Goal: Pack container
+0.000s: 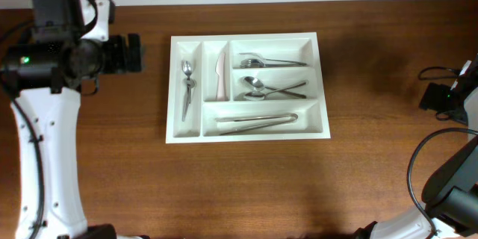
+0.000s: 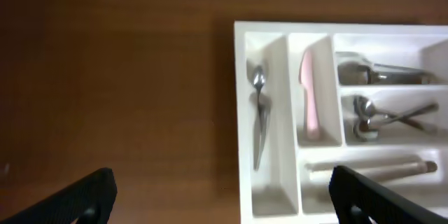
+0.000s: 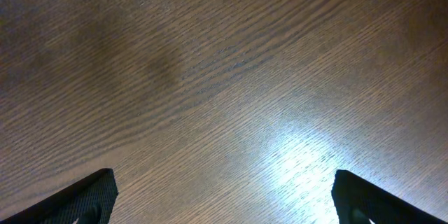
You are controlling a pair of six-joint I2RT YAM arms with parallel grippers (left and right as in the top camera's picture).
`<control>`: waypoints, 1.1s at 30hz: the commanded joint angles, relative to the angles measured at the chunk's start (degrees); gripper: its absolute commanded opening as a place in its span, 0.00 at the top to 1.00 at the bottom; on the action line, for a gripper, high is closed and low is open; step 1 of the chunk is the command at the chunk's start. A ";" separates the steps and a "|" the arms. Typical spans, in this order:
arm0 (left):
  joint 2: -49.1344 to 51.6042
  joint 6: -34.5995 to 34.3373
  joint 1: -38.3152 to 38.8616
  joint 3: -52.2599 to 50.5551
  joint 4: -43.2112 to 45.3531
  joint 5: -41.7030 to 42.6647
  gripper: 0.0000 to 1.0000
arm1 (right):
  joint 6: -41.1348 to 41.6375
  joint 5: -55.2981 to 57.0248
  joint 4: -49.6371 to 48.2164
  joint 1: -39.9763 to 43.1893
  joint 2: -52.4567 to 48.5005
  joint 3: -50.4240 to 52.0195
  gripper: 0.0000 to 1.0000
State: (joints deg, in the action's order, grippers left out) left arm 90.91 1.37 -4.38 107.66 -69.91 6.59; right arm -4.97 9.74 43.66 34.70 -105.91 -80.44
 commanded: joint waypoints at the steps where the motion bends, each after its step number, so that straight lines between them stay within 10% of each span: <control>1: -6.34 0.70 -1.33 -5.25 -0.52 -0.28 0.01 | -0.15 0.09 0.00 -0.17 0.63 0.42 0.01; 18: -69.31 -10.36 -1.31 -52.83 16.35 10.49 0.01 | -0.17 0.09 0.00 -0.17 0.63 0.42 0.02; 33: -73.64 -10.27 -1.31 -54.12 11.67 9.94 0.01 | -0.17 0.09 0.02 -0.17 0.63 0.42 0.01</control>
State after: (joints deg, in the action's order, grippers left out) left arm 17.56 -8.43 -5.58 53.93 -57.14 16.73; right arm -4.97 9.76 43.66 34.70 -105.91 -80.44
